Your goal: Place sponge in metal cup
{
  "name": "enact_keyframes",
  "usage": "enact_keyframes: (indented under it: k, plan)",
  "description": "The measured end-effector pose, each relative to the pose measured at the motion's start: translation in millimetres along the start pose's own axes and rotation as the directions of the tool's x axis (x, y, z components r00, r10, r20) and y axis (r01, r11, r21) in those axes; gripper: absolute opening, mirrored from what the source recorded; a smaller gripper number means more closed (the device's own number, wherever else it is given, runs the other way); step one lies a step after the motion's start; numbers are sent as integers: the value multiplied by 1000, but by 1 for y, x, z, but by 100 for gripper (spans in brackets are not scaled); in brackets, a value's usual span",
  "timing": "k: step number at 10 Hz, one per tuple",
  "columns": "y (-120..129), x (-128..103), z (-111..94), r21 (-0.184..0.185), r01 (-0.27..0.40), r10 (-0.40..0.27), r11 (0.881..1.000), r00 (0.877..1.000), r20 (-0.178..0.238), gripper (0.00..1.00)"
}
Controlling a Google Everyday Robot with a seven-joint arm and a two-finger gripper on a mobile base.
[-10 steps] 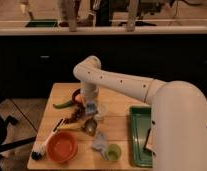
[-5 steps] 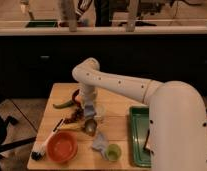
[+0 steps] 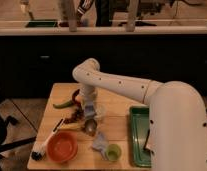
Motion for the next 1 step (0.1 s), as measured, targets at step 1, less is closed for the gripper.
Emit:
enact_keyframes:
  k: [1]
  plan:
    - [1,-4,-4,-10,-1,1,1000,1000,-7,0]
